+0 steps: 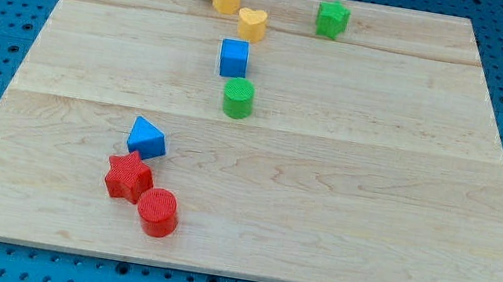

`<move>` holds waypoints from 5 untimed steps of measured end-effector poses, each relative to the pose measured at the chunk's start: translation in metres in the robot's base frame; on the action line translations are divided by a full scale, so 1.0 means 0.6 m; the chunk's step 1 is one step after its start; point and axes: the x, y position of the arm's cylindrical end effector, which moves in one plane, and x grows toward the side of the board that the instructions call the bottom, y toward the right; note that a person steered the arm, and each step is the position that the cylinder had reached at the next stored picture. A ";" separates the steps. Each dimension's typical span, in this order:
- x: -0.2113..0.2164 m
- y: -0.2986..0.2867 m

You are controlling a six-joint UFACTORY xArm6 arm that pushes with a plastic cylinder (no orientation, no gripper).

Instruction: Move the arm to the left center of the board

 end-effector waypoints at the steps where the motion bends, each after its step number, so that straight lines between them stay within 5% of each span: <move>1: 0.001 0.033; 4: -0.001 0.064; 5: -0.019 -0.031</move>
